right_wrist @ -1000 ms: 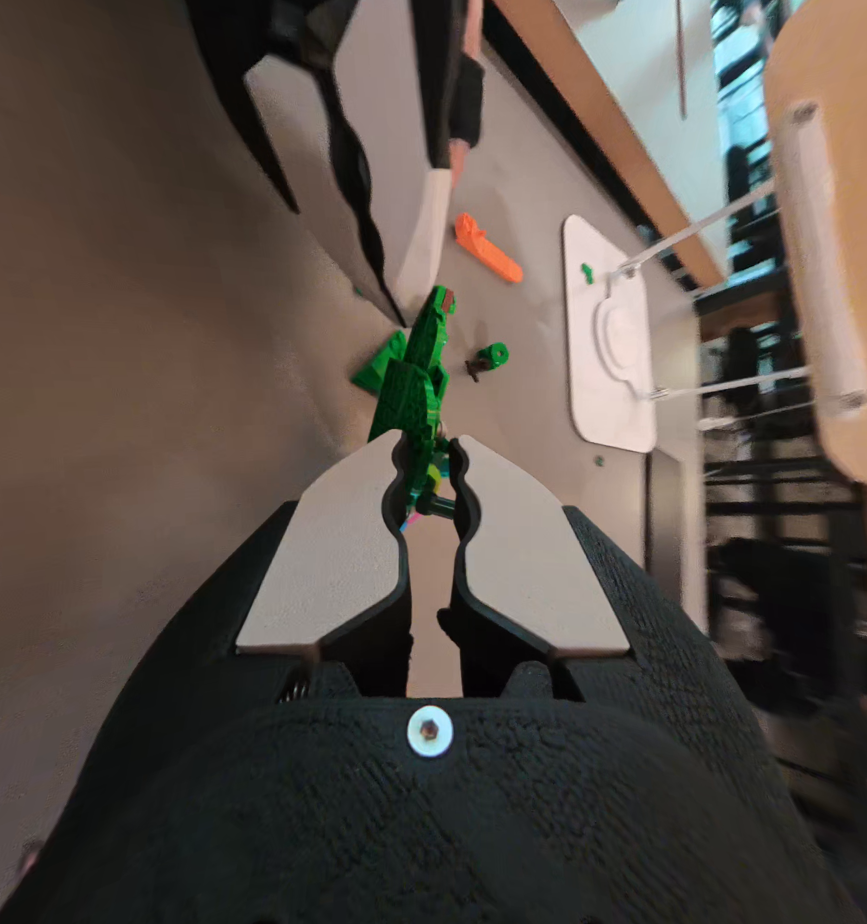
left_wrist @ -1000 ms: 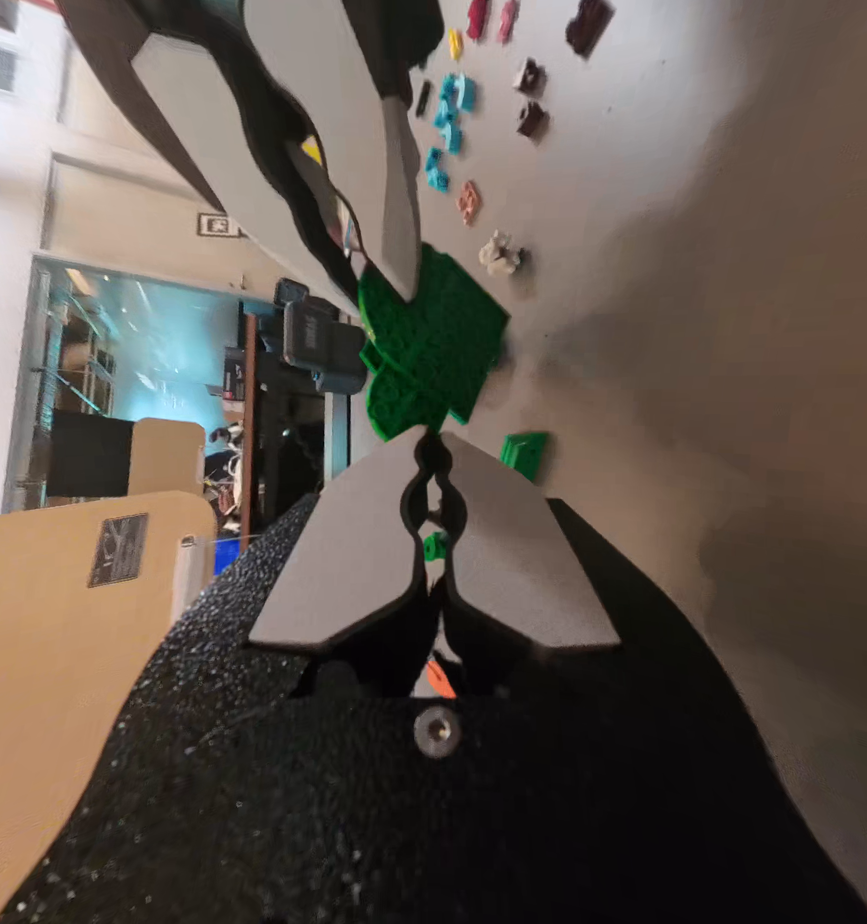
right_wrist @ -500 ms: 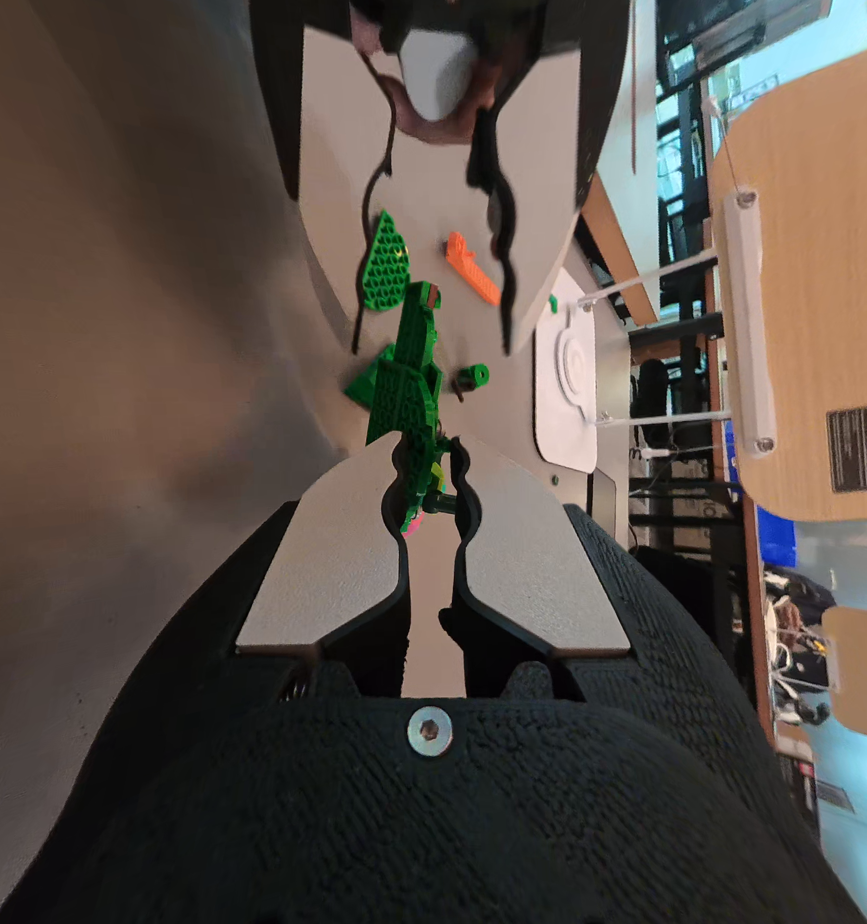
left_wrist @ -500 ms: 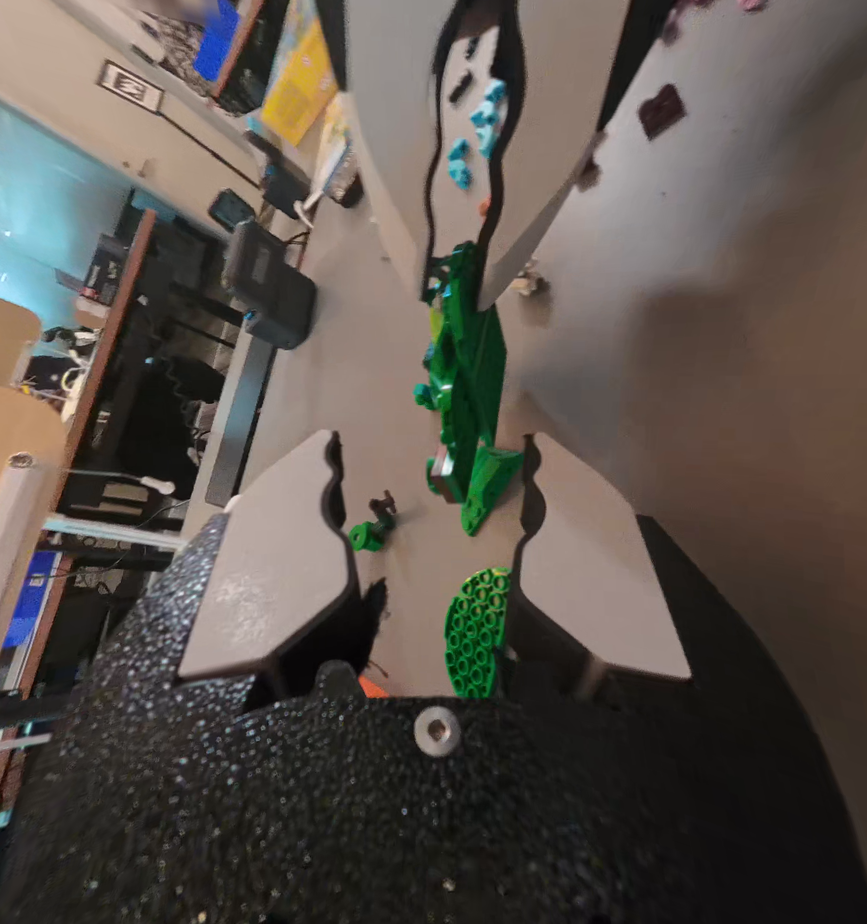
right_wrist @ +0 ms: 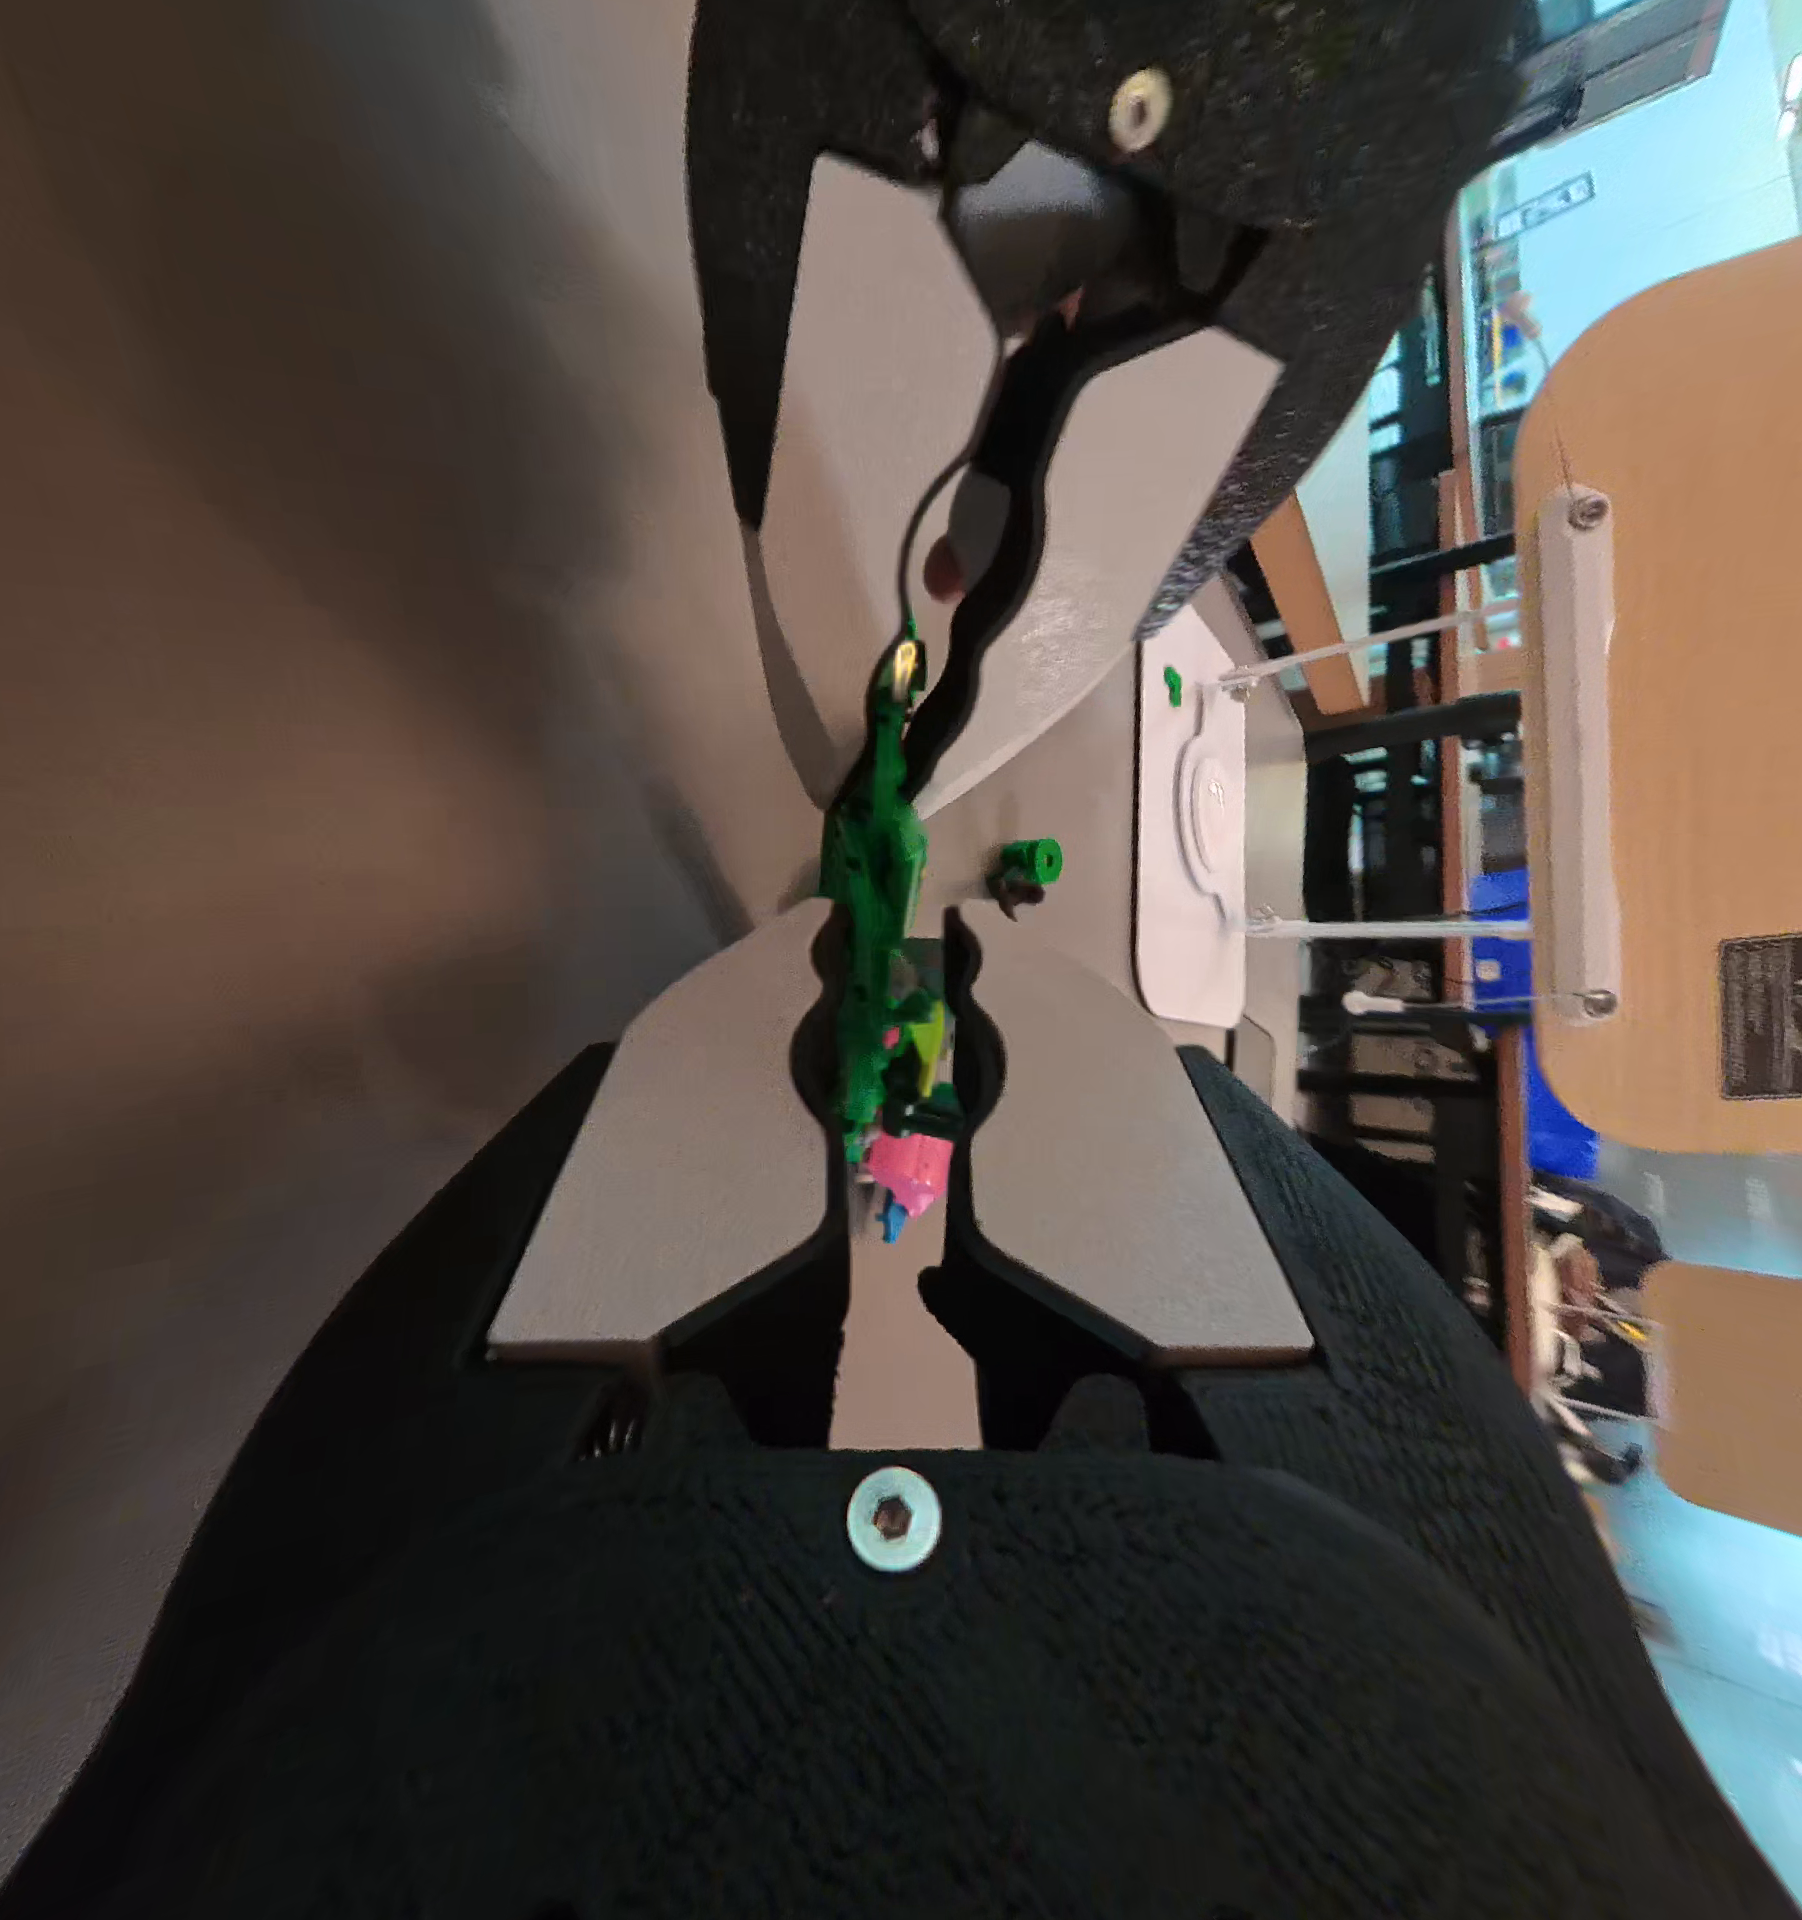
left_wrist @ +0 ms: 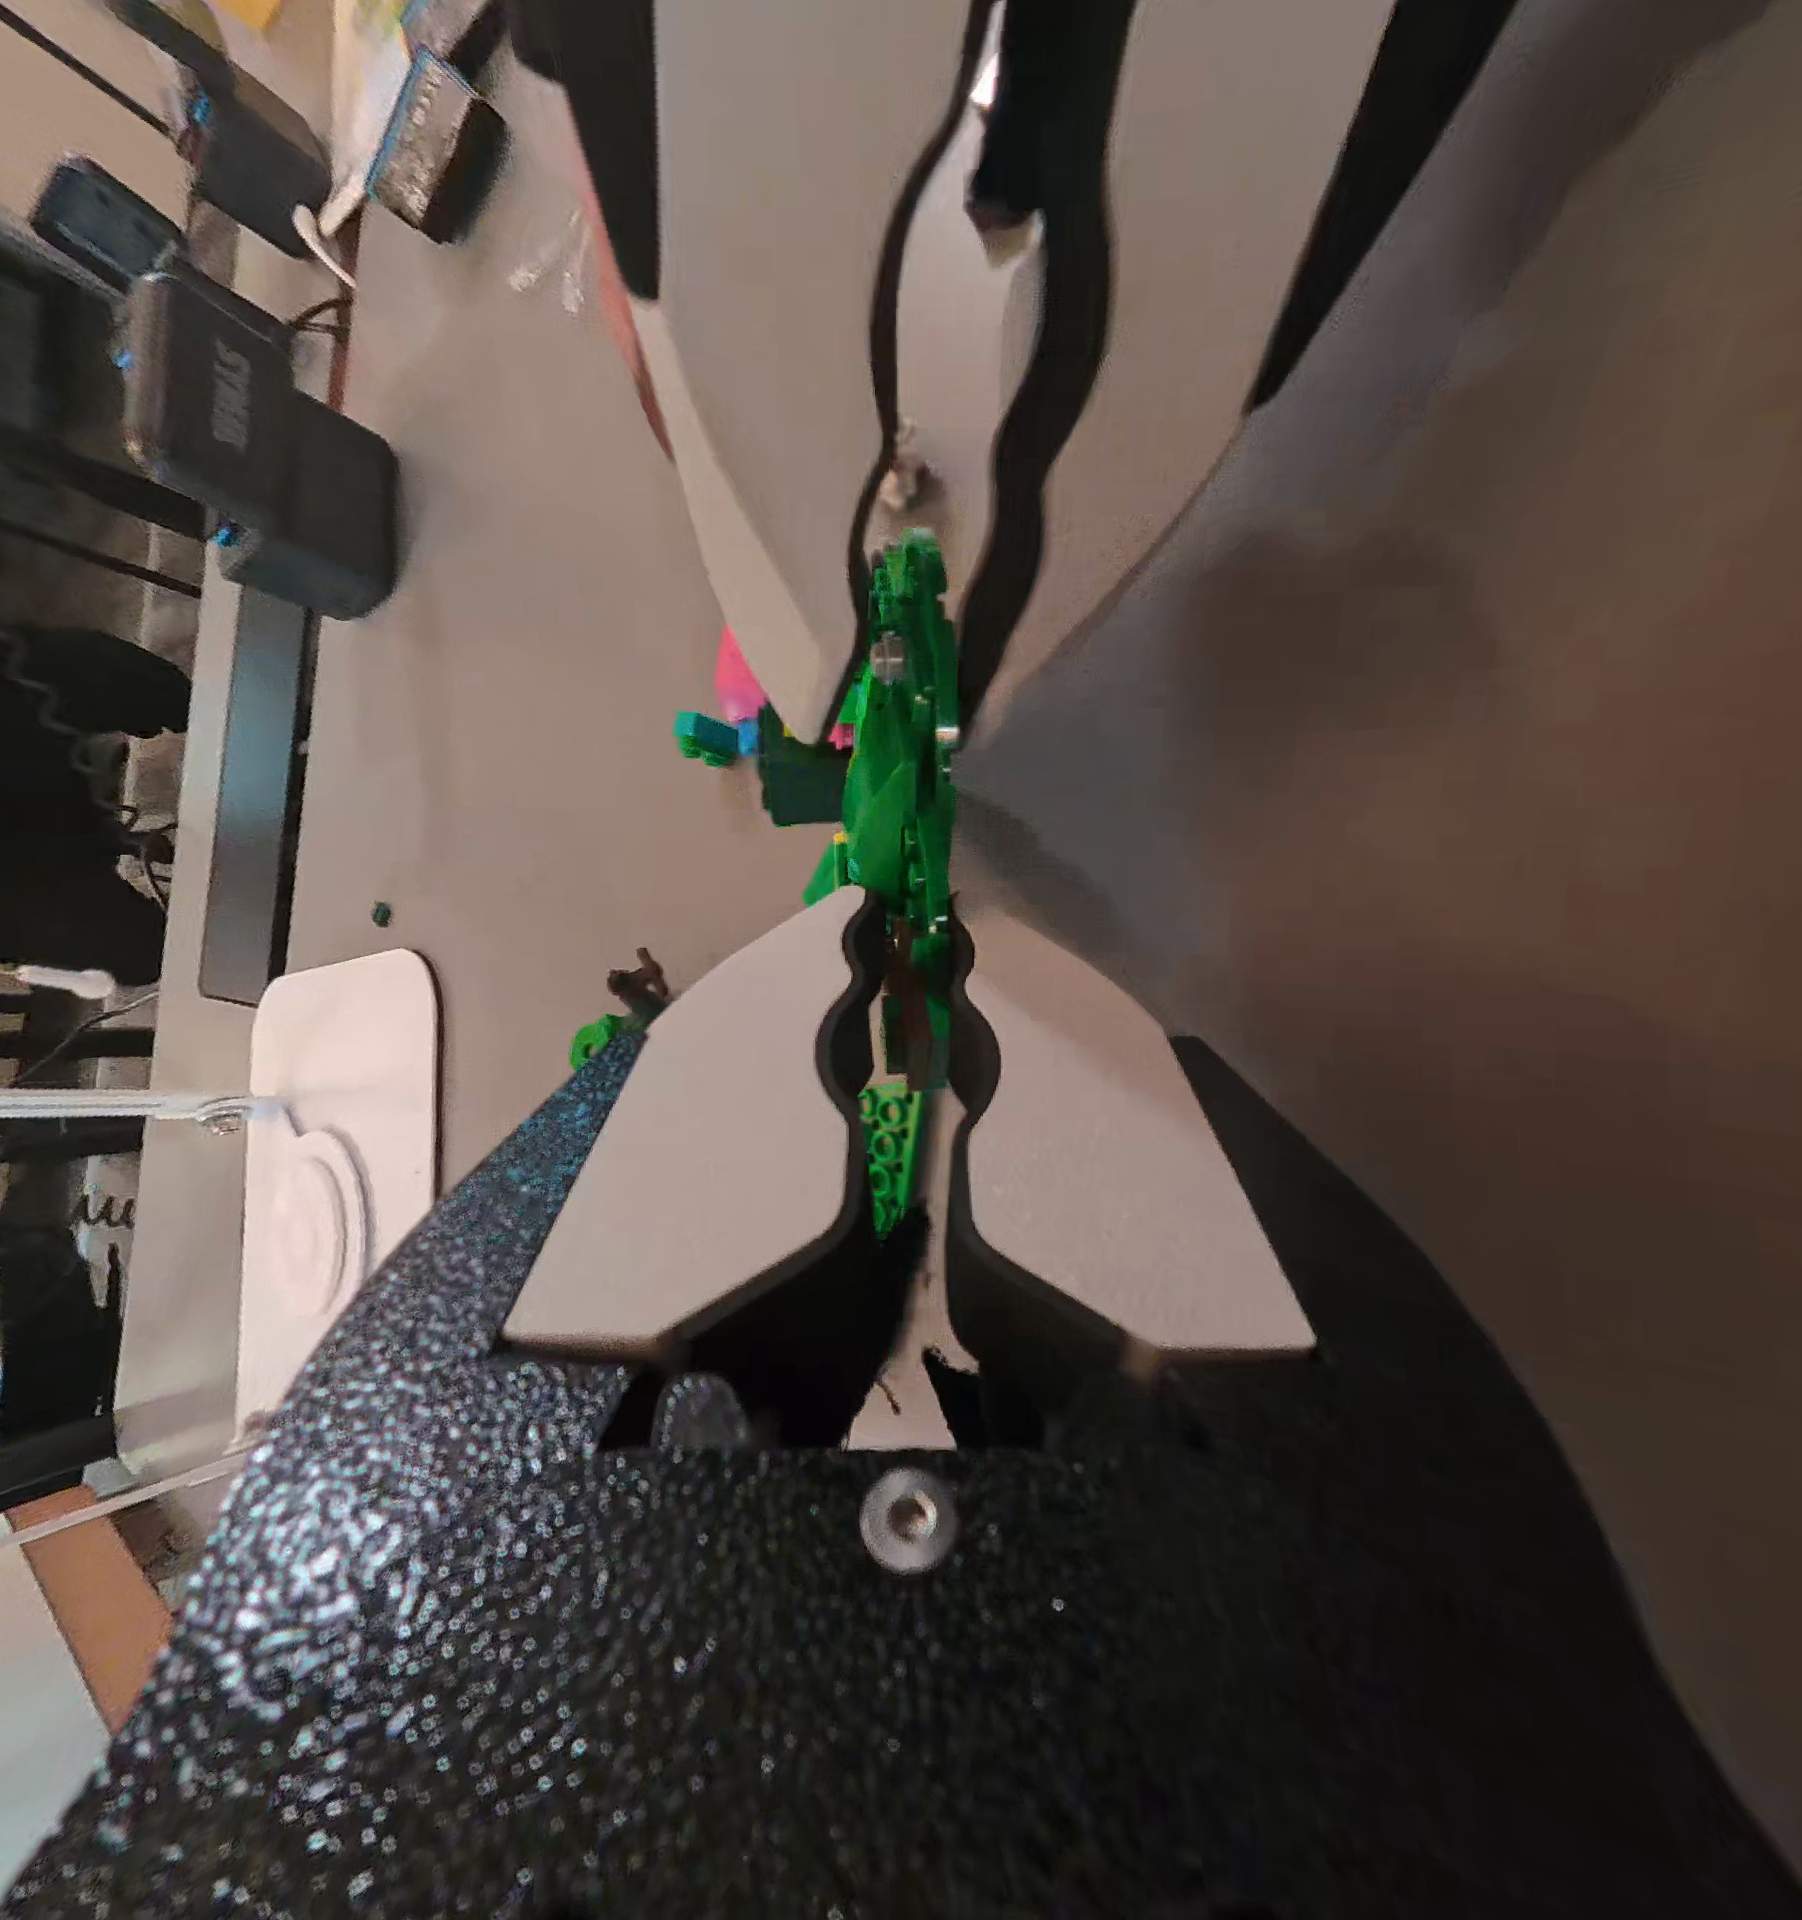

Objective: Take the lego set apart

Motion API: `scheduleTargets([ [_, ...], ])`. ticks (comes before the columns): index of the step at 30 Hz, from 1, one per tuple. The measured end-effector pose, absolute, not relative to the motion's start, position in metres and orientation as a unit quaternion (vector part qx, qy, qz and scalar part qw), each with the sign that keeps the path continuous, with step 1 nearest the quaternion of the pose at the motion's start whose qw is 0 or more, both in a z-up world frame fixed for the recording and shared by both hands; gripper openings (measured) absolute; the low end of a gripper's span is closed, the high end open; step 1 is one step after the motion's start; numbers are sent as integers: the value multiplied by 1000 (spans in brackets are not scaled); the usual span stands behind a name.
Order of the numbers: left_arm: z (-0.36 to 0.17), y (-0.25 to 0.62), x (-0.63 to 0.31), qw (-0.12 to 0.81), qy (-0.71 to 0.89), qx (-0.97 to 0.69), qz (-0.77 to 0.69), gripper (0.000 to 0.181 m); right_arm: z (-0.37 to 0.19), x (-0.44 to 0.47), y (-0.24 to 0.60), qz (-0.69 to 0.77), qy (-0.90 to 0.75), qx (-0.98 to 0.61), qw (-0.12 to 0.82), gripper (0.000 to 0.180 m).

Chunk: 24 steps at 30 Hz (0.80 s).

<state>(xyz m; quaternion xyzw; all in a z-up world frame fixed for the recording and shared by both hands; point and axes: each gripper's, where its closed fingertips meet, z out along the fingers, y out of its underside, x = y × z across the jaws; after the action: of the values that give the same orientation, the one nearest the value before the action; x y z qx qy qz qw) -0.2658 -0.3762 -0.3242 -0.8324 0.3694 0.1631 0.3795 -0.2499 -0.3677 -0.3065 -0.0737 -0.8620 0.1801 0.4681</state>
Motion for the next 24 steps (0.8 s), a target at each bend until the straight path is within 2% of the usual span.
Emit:
scheduleTargets([
  [1, -324, -375, -268, 380, 364, -834, 167, 9, -309, -252, -367, 162, -861, -71, 478, 9],
  [5, -324, -377, -269, 398, 358, -832, 145, 10, -311, -254, -368, 150, -857, -85, 485, 9],
  [8, -312, -374, -263, 441, 370, -806, 139, 24, -312, -253, -367, 162, -859, -97, 477, 8],
  [10, -309, -375, -259, 451, 388, -792, 142, 20, -311, -252, -367, 170, -859, -105, 471, 8],
  [11, -309, -376, -258, 450, 395, -788, 142, 10, -310, -252, -367, 175, -860, -112, 467, 8],
  [13, -305, -375, -259, 458, 393, -782, 153, 6, -307, -252, -366, 185, -858, -121, 464, 8],
  [24, -285, -365, -257, 524, 258, -811, 31, 3, -287, -251, -359, 90, -782, 20, 616, 8],
])
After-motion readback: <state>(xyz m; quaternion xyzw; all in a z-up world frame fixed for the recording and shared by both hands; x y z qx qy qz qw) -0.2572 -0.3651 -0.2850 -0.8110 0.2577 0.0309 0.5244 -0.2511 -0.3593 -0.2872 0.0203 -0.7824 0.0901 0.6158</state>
